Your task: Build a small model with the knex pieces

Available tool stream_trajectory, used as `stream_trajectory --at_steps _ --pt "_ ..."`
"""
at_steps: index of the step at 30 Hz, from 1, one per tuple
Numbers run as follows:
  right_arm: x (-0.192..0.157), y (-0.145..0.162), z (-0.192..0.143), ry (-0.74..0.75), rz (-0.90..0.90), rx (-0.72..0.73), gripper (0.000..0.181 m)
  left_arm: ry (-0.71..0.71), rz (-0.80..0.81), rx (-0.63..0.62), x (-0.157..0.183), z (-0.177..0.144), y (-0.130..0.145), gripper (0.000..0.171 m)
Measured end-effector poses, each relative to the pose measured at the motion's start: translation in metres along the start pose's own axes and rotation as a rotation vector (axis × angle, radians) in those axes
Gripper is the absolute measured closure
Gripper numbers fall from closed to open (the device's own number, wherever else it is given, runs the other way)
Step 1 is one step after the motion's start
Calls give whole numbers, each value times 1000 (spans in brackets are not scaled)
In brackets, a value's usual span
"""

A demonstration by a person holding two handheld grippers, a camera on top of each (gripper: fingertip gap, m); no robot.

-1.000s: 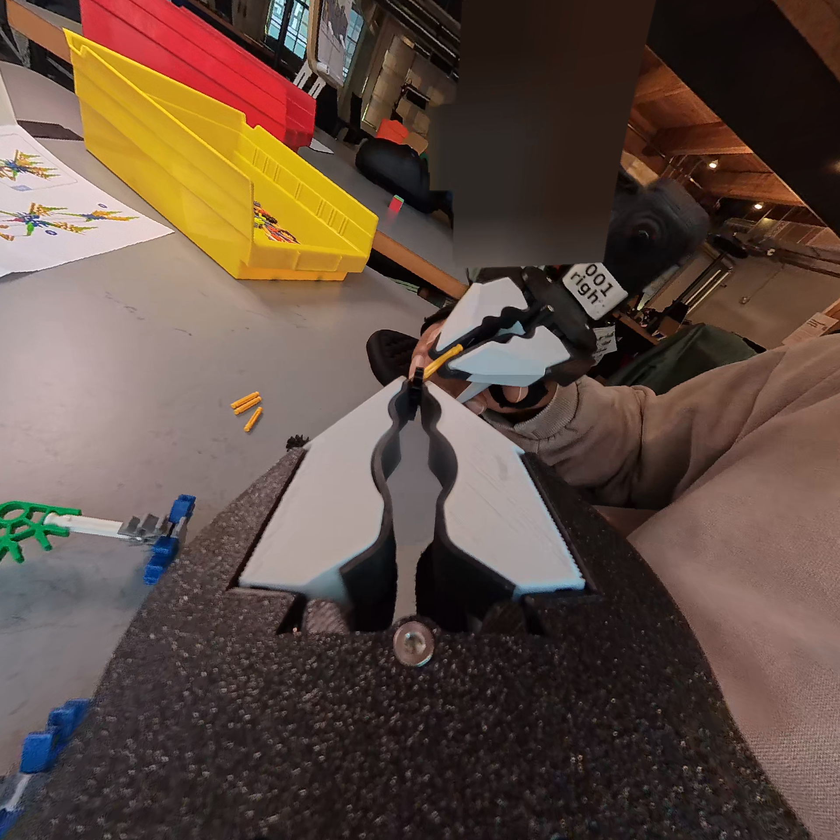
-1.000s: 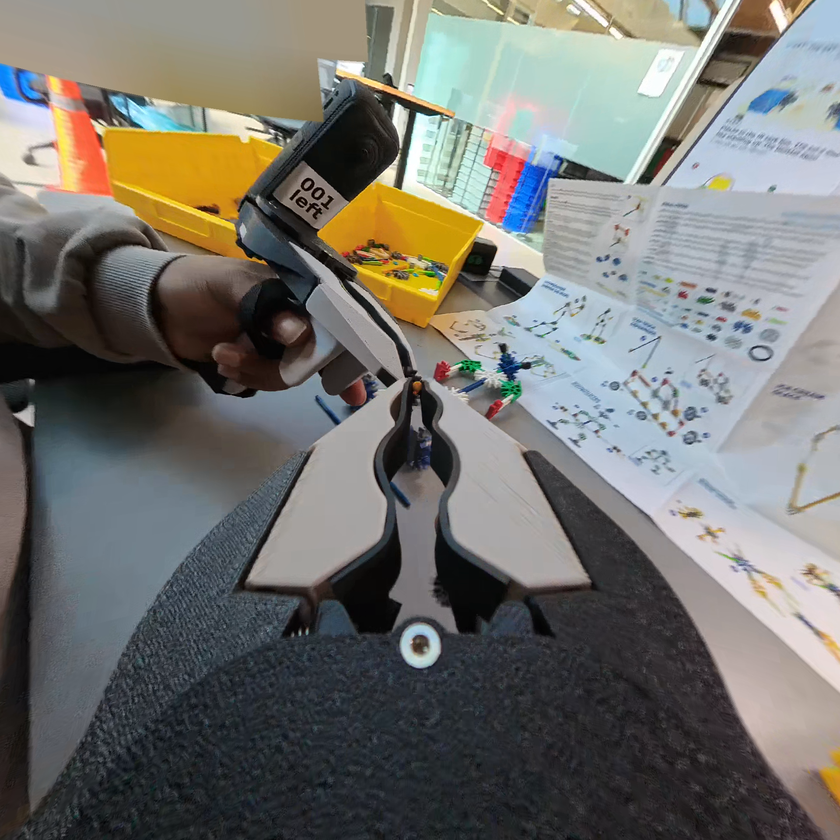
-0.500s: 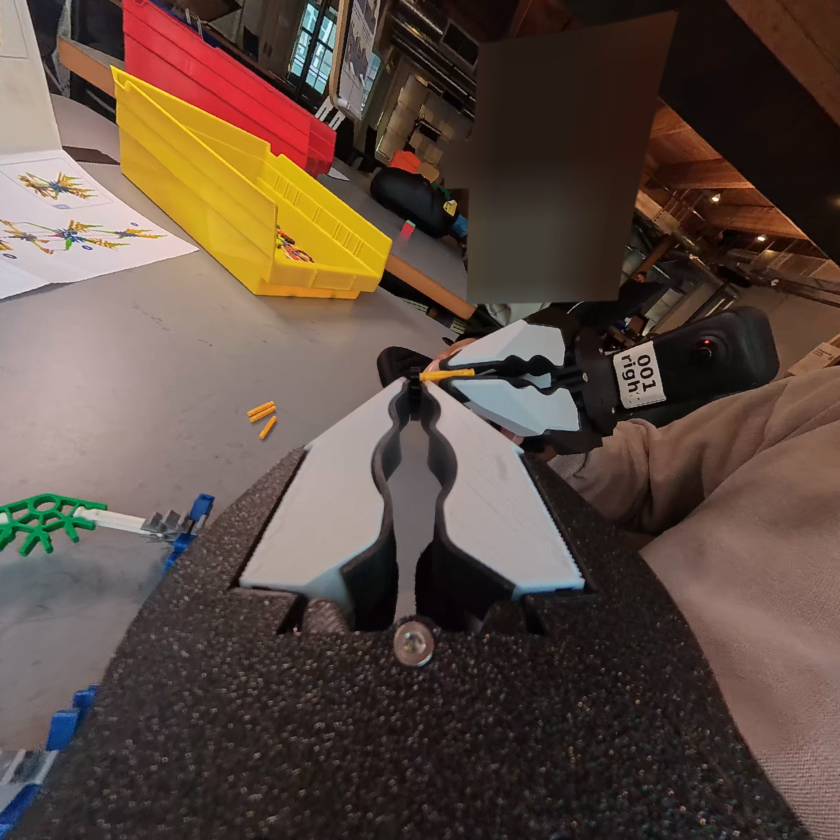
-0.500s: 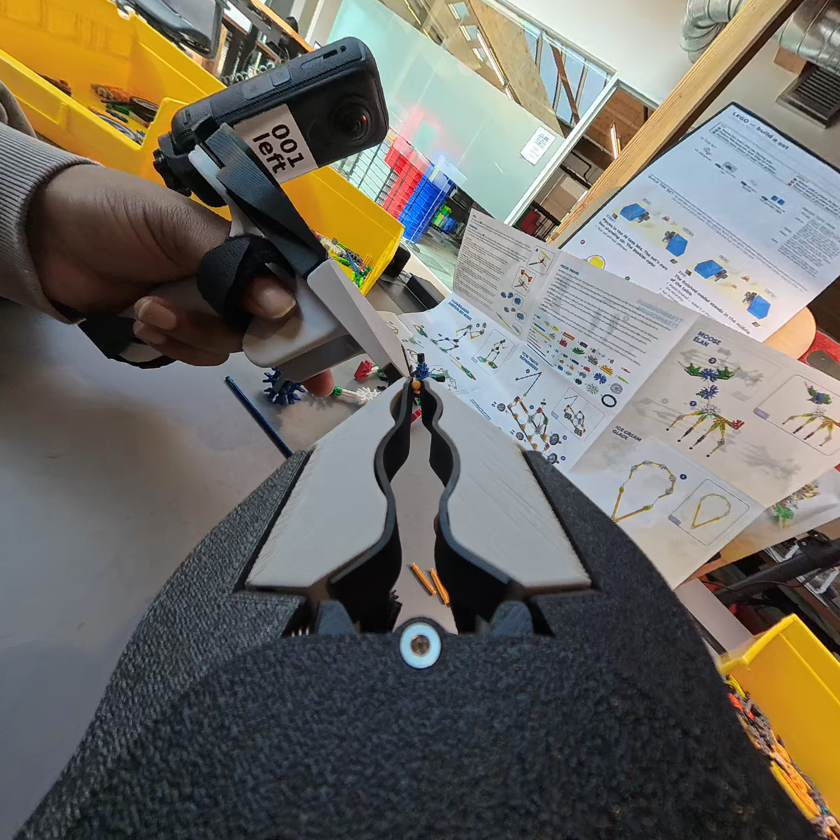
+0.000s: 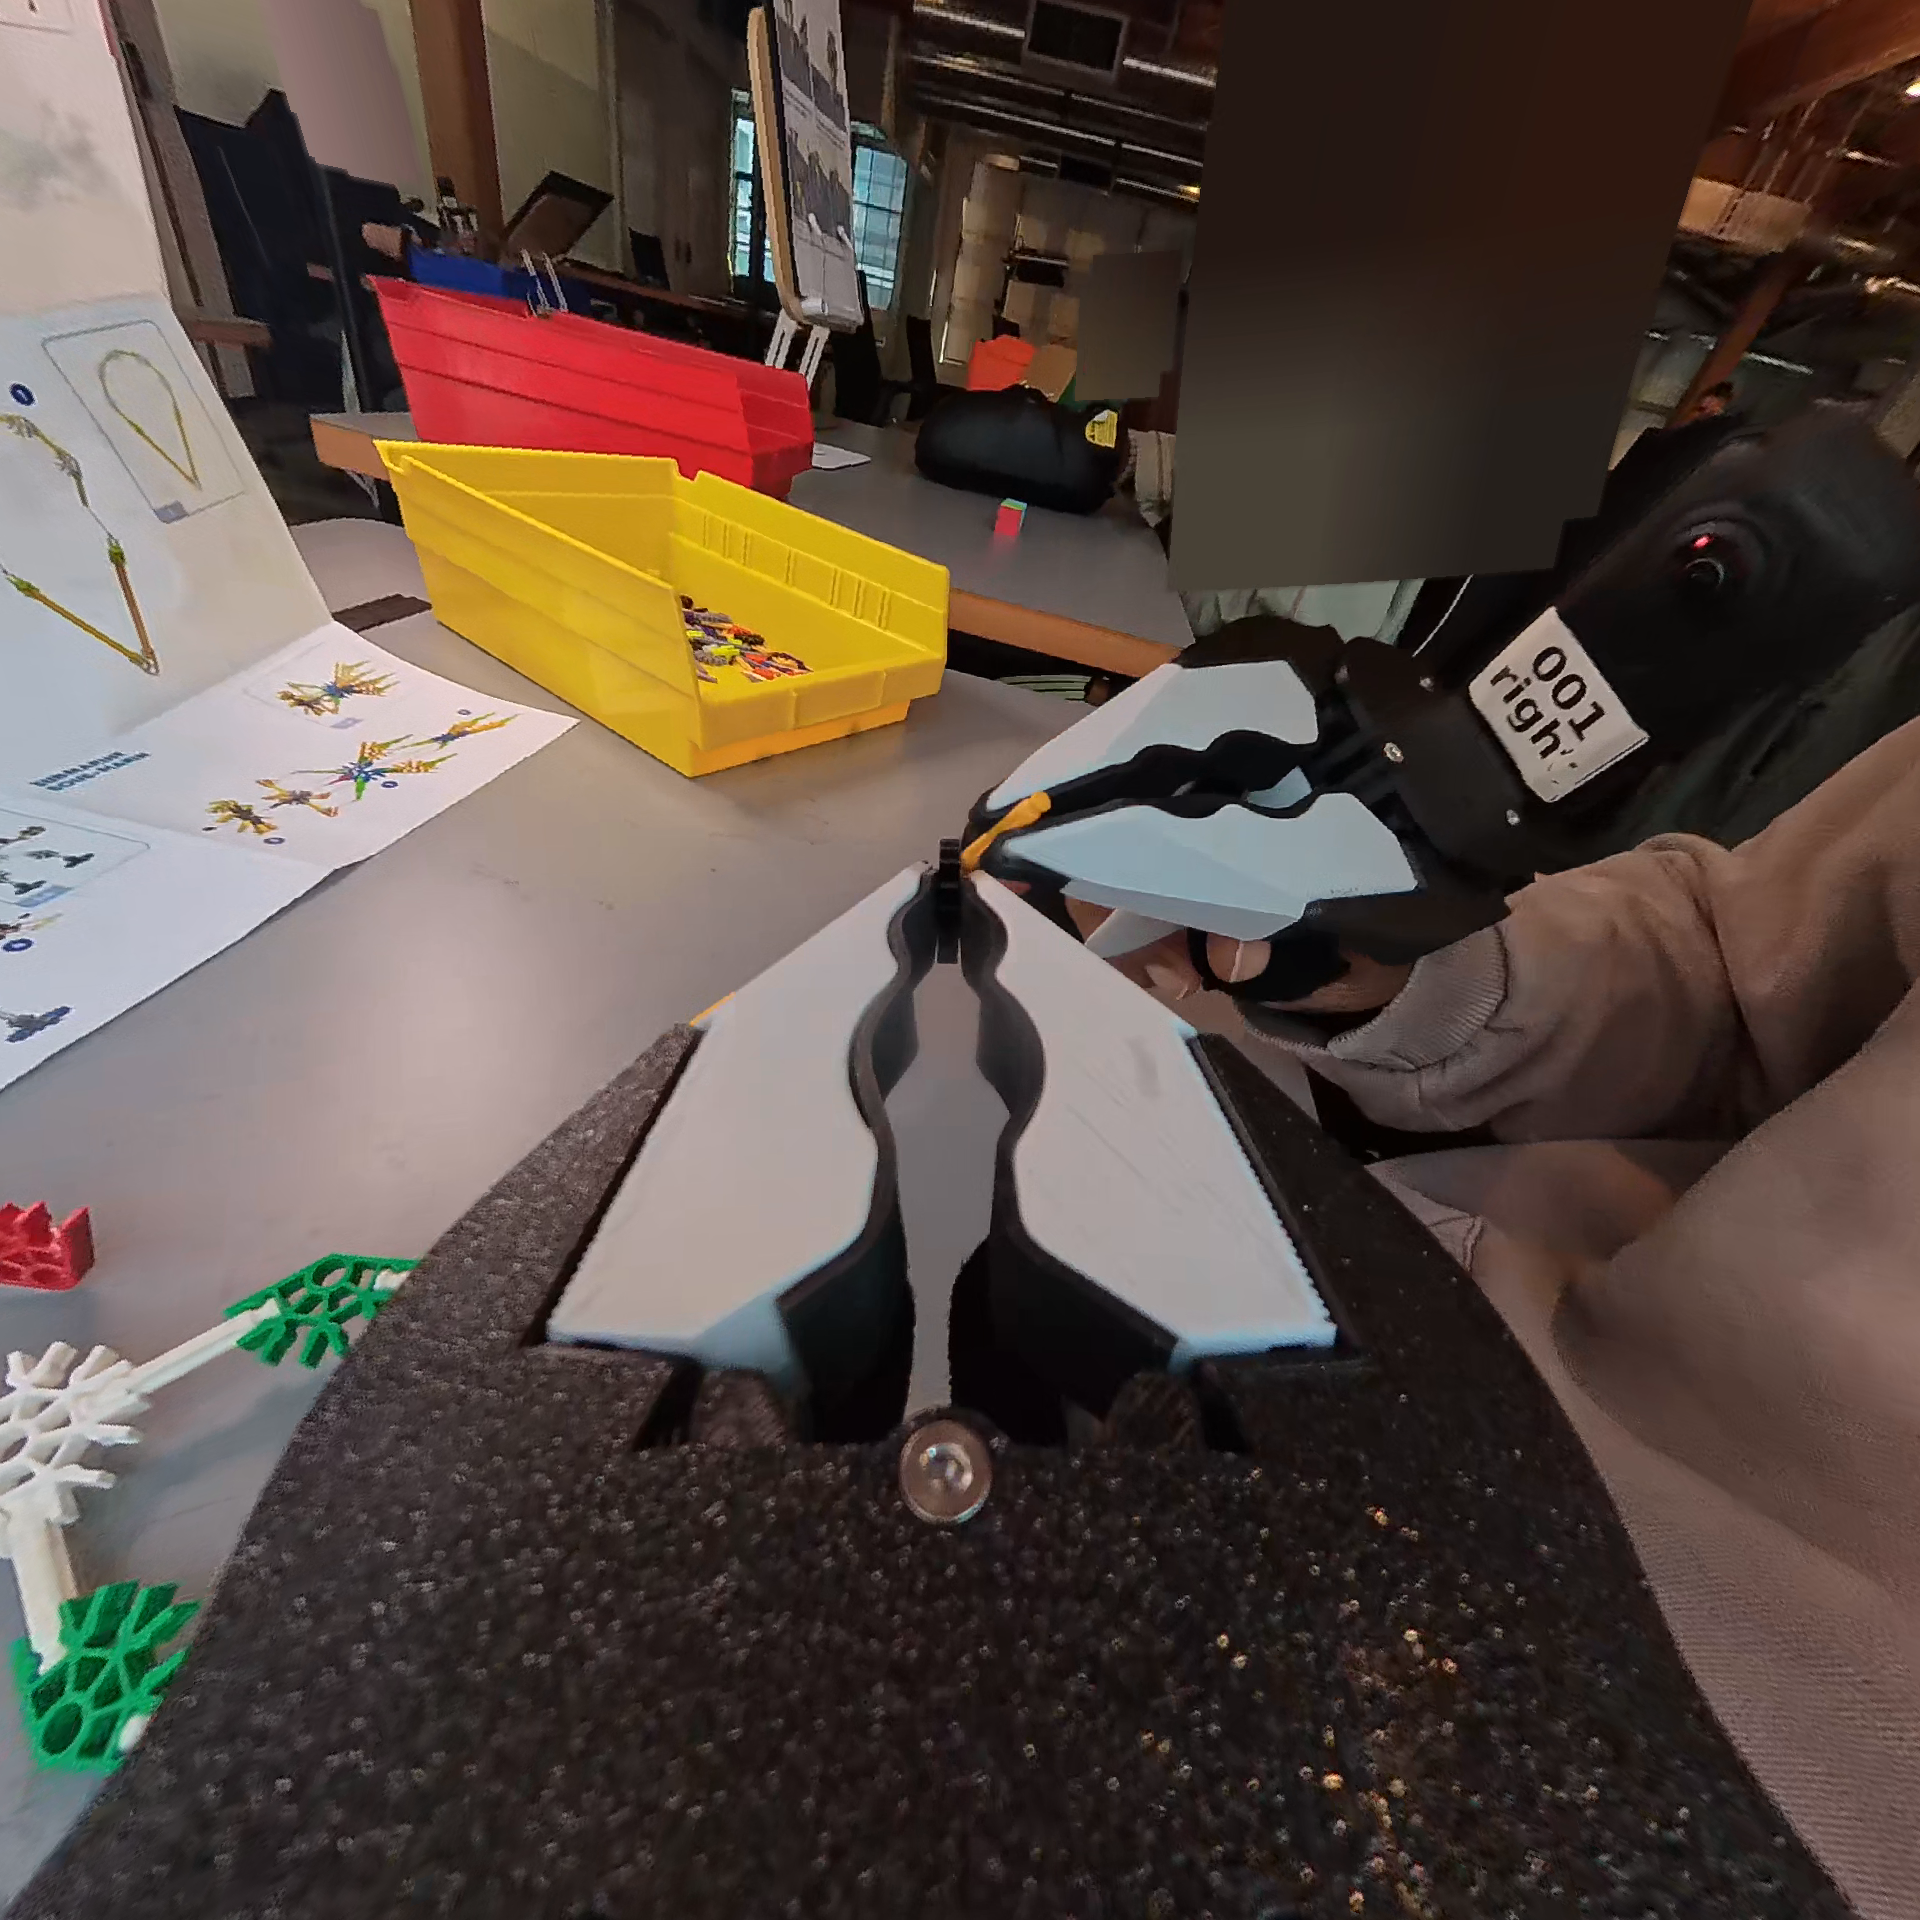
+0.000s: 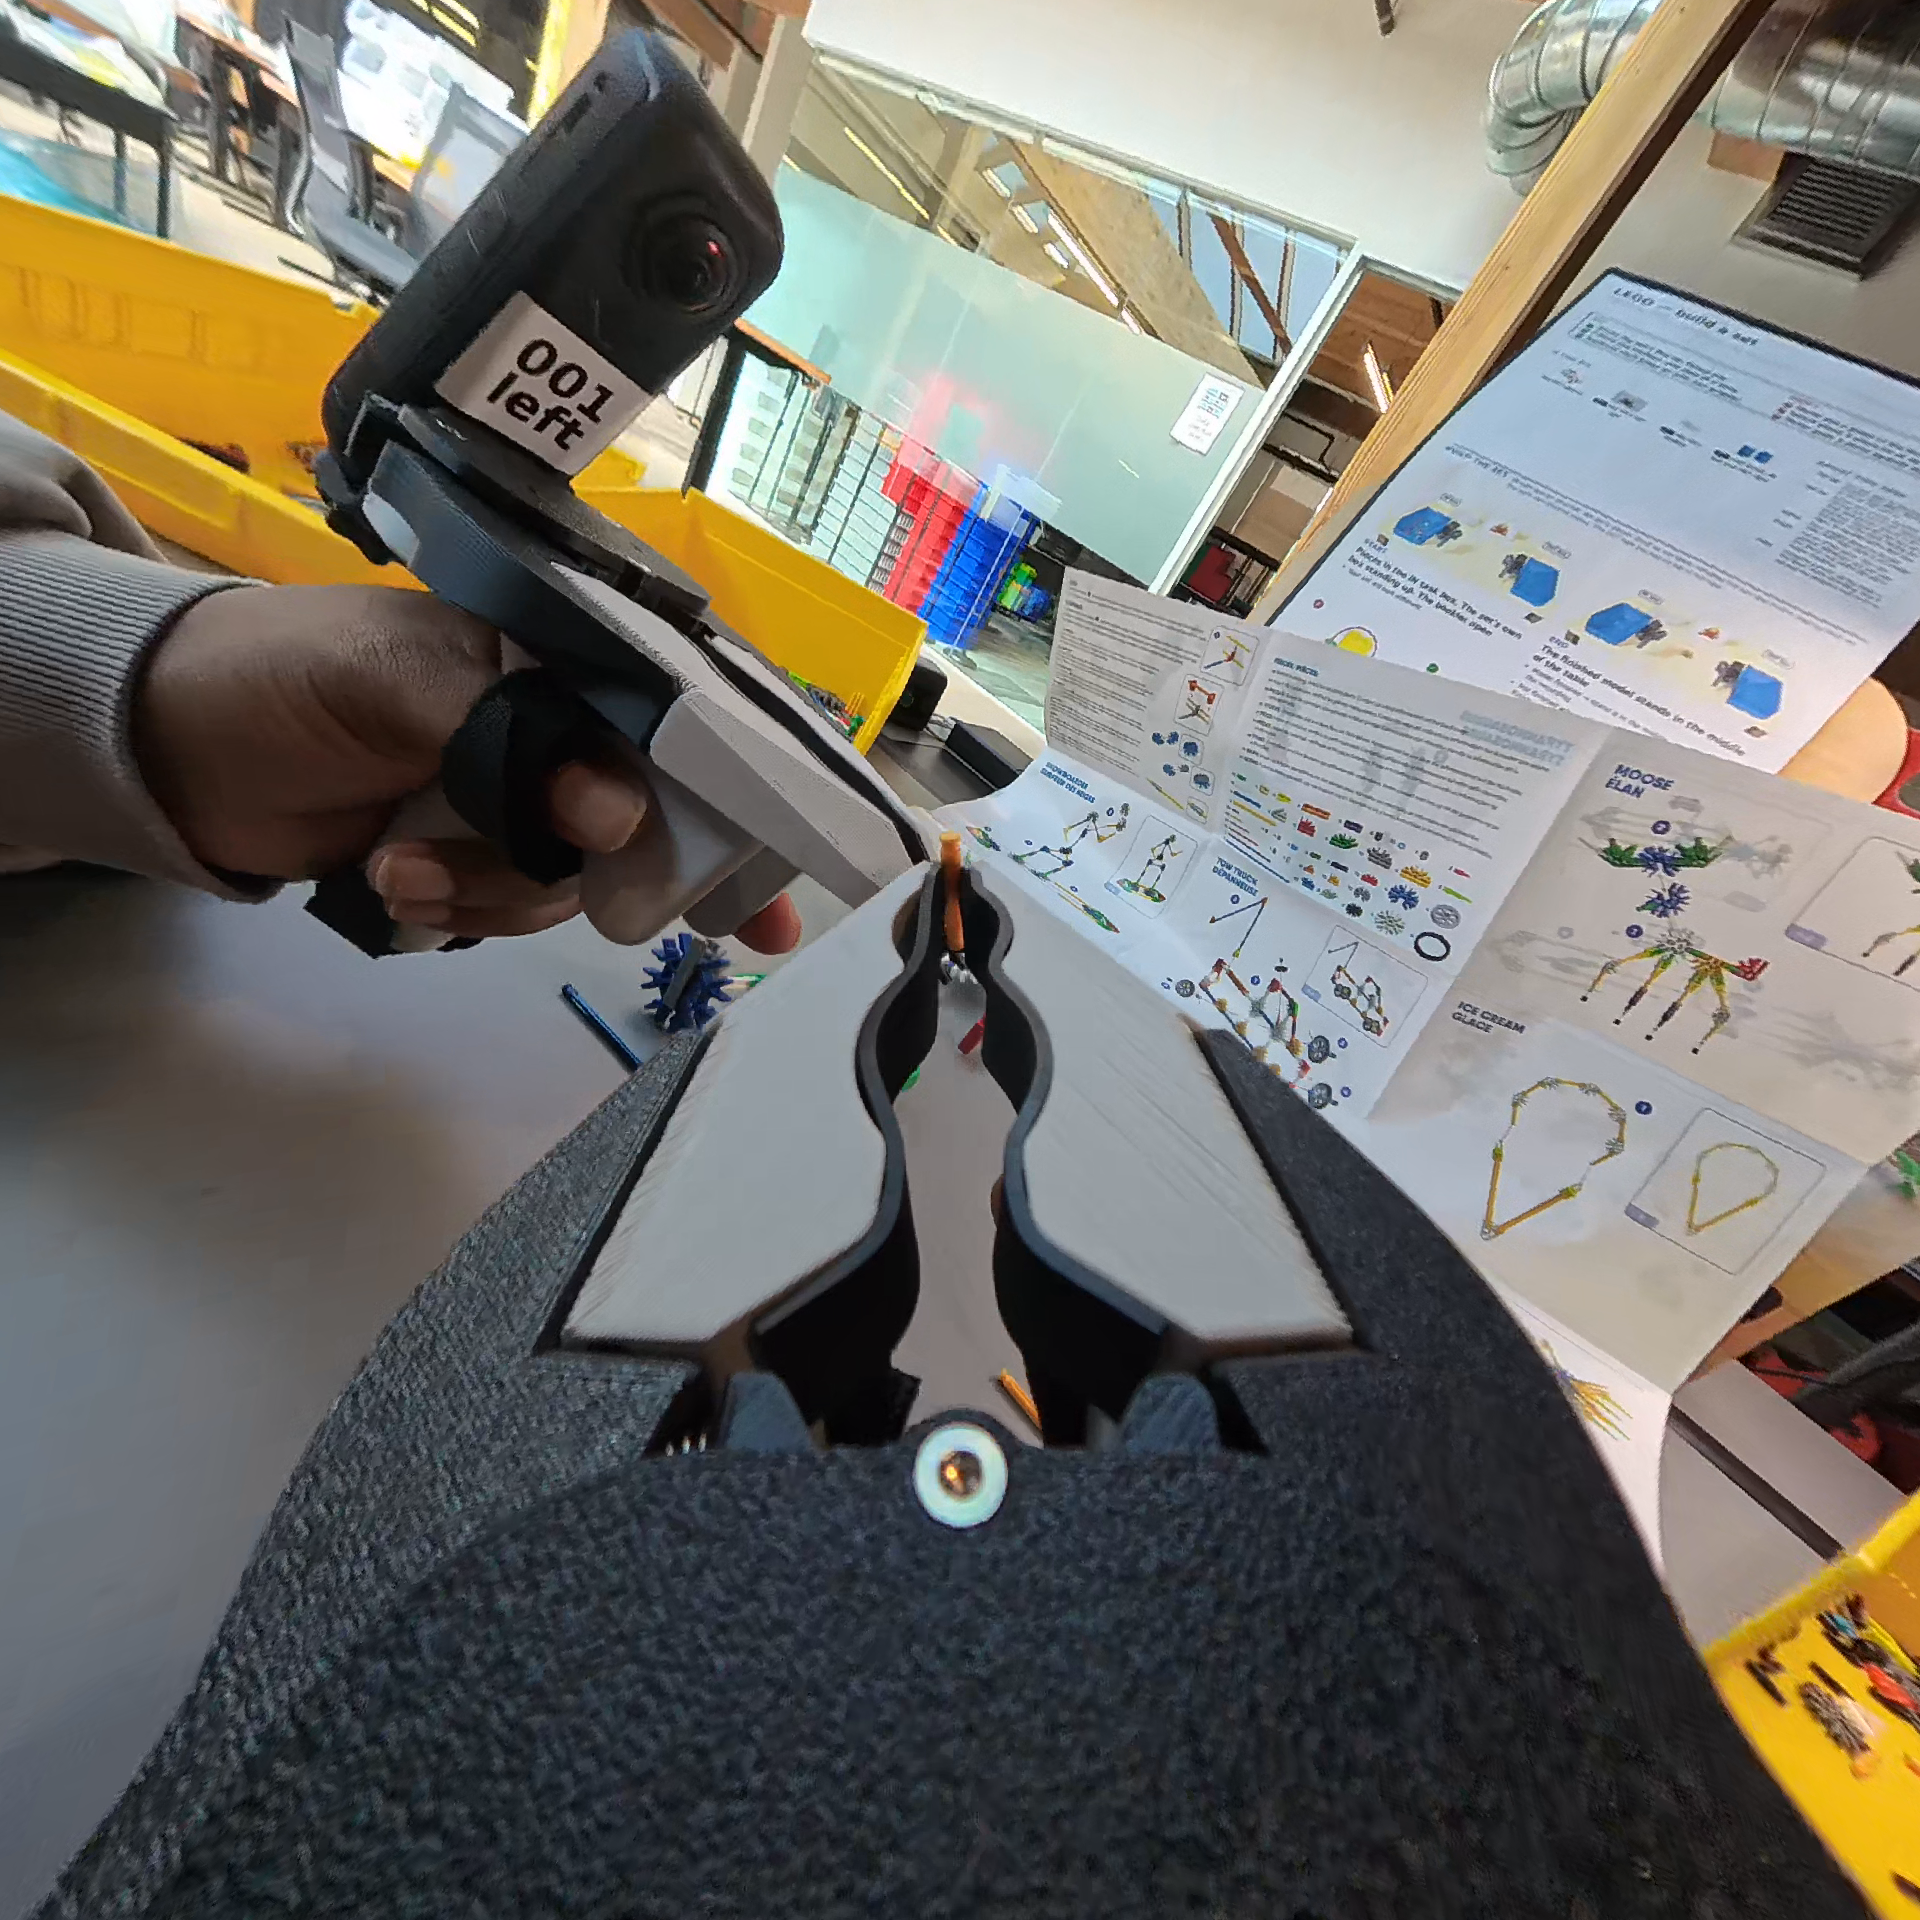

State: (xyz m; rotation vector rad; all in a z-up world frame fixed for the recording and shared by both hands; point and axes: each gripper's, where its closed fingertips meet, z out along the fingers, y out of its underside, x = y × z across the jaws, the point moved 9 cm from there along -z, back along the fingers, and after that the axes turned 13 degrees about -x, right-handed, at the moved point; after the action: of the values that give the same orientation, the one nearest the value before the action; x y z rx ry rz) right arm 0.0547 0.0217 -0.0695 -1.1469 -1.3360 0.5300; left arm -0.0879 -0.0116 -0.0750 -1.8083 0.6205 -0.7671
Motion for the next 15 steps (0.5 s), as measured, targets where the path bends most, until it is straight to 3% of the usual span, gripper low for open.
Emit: stream_trajectory --at_steps 7,15 --pt "16 1 -6 -107 231 186 181 221 -274 114 -13 -6 -1 171" --pt "13 -4 2 -80 108 222 181 336 -352 161 -12 -8 -2 171"
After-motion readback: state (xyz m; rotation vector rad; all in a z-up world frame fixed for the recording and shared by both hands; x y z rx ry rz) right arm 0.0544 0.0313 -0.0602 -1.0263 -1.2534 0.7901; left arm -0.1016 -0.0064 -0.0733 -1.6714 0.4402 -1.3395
